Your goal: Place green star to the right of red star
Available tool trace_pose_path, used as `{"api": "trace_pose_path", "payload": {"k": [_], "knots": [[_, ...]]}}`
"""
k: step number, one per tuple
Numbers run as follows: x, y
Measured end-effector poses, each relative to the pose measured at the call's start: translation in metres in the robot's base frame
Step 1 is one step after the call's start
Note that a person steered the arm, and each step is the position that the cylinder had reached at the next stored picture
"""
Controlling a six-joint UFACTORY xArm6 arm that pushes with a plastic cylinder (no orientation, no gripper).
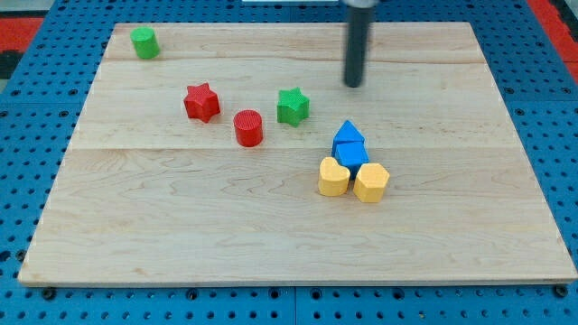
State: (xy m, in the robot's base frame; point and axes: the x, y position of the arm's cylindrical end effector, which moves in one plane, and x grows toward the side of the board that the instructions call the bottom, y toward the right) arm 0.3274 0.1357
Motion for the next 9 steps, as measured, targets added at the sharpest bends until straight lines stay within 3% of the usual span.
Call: {"api": "trace_pose_path", "payload": {"k": [1,3,4,5,6,7,8,9], "knots": [[0.042,0.047],[0.035,0.048],[0.051,0.048],[0.1,0.062],[0.176,0.048],[0.226,-0.016],[0.234,-0.089],[0.232,-0.118]]}}
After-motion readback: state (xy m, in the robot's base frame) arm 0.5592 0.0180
